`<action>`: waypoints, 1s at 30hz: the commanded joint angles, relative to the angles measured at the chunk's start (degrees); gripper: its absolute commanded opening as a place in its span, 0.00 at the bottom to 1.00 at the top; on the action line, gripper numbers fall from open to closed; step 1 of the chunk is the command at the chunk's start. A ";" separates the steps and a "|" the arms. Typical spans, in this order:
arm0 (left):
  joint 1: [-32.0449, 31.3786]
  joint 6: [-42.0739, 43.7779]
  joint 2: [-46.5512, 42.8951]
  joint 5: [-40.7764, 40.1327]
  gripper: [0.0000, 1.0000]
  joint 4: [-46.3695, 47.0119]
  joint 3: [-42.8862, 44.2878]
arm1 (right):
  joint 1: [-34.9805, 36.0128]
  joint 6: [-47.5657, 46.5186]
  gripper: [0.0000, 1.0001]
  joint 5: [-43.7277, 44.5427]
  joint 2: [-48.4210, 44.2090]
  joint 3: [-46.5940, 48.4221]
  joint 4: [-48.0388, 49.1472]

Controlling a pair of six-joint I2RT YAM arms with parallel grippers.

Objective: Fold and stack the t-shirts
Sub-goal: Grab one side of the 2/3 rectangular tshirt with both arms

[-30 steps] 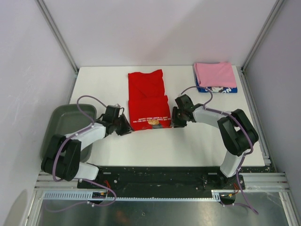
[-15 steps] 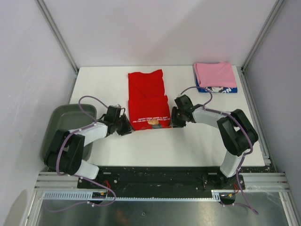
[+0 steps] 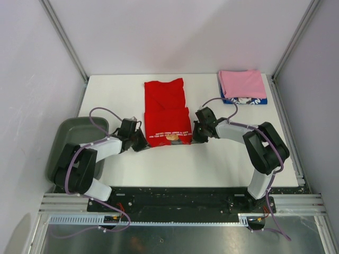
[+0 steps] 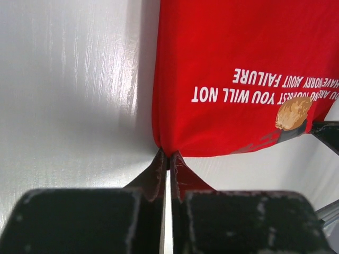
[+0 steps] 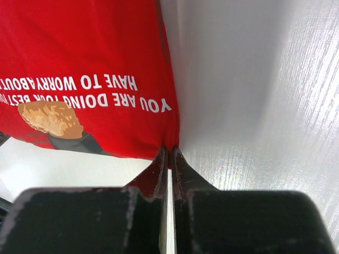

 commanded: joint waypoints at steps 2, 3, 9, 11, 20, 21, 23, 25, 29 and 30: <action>-0.15 1.62 -0.96 -0.46 0.00 -0.38 0.21 | 0.55 0.17 0.00 0.28 -0.30 -0.36 -0.58; -0.26 1.57 -1.90 -0.01 0.00 -0.35 -0.19 | 0.53 0.17 0.00 0.29 -1.08 -0.65 -0.72; -2.08 0.86 -9.52 2.82 0.00 -1.40 -4.91 | 0.91 0.85 0.00 -0.77 -7.36 -6.22 -0.97; -3.52 0.03 -12.70 3.69 0.00 -2.13 -6.97 | 1.34 1.58 0.00 -1.27 -10.23 -9.26 -0.69; -12.20 -7.36 -32.10 5.53 0.00 -5.66 -17.43 | 7.50 7.44 0.00 2.26 -29.36 -22.02 -5.38; -13.50 -8.02 -34.17 5.45 0.00 -6.33 -18.24 | 8.53 8.33 0.00 2.99 -31.65 -22.95 -6.50; -15.78 -9.17 -38.51 5.12 0.00 -7.95 -19.60 | 10.34 9.89 0.00 4.49 -35.83 -24.23 -8.99; -17.43 -10.34 -42.67 4.66 0.00 -9.85 -20.90 | 11.87 11.34 0.00 6.29 -39.47 -24.90 -11.55; -18.70 -11.75 -50.20 4.15 0.00 -13.04 -22.50 | 13.04 13.01 0.00 7.83 -44.47 -25.26 -14.41; -18.72 -11.80 -51.26 4.01 0.00 -13.67 -22.49 | 13.10 13.18 0.00 7.89 -45.18 -25.23 -14.58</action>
